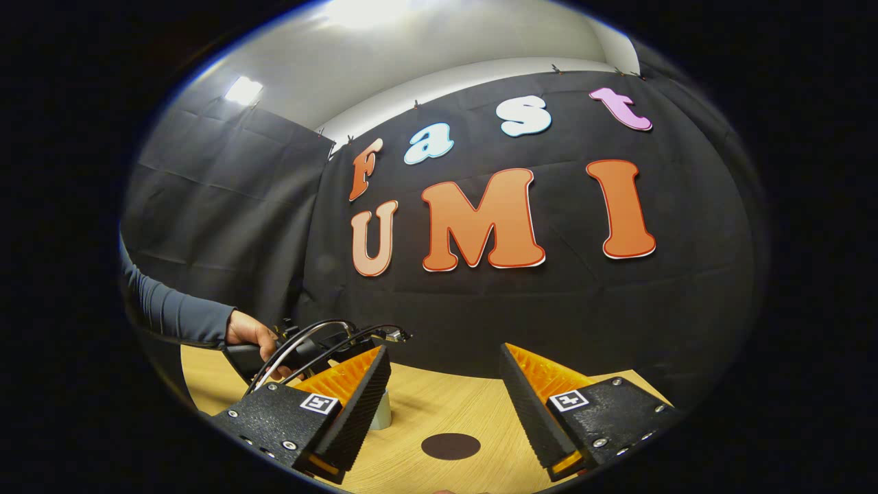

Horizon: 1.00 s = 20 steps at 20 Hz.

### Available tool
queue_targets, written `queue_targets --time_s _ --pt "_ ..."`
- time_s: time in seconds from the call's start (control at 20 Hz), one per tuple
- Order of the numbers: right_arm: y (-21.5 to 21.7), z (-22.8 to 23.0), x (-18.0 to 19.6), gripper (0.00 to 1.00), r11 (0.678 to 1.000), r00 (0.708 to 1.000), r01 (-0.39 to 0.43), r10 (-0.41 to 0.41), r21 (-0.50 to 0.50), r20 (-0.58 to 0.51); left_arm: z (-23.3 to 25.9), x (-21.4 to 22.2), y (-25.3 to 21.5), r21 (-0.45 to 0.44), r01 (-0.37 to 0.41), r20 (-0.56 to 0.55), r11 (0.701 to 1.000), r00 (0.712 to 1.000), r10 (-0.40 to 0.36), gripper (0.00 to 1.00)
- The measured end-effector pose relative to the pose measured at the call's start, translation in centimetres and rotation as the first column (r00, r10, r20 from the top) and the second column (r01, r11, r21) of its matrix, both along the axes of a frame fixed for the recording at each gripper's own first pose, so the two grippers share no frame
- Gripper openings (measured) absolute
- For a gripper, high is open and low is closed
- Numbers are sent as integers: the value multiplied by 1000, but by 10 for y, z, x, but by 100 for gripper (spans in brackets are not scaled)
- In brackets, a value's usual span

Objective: Put the toothbrush and toothpaste on the desktop into the cup, then pick up the cup and place it on the coaster on the desktop.

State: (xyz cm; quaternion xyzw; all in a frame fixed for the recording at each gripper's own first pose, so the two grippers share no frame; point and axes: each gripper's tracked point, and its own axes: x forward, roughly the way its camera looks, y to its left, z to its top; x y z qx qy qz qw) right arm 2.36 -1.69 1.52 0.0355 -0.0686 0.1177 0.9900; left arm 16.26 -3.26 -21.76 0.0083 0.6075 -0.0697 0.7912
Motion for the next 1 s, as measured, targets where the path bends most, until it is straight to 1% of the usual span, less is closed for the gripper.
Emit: queue_targets --time_s 0.2,0.35,0.5,0.75,0.8,0.85,0.9,0.95,1.0 --pt "-10 -10 -4 96 999 998 42 -43 -35 -41 -16 51 -16 3 -4 28 1000 1000 4 31" --pt "-27 -17 -6 96 992 991 112 -116 -62 -67 -26 97 -32 11 7 43 1000 999 -8 30" --pt "-40 -21 -11 96 984 981 166 -172 -71 -86 -31 155 -55 13 18 74 1000 997 -19 31" --pt "-63 -21 -22 96 973 967 229 -231 -36 -107 -42 266 -115 -1 58 104 998 993 -57 31" --pt "-67 -21 -25 96 970 963 242 -244 -31 -112 -51 274 -121 -2 62 107 998 992 -62 31" --pt "-72 -23 -27 96 966 959 256 -258 -29 -118 -40 281 -159 -2 70 110 998 991 -70 31" --pt "-76 -24 -31 96 964 956 265 -267 -31 -123 -11 242 -216 -3 78 115 997 990 -77 31" --pt "-79 -26 -35 96 962 953 271 -273 -35 -128 -5 208 -225 -2 87 119 996 989 -87 31" --pt "-82 -28 -39 96 961 951 275 -278 -39 -133 -1 237 -233 0 96 123 995 988 -95 31"
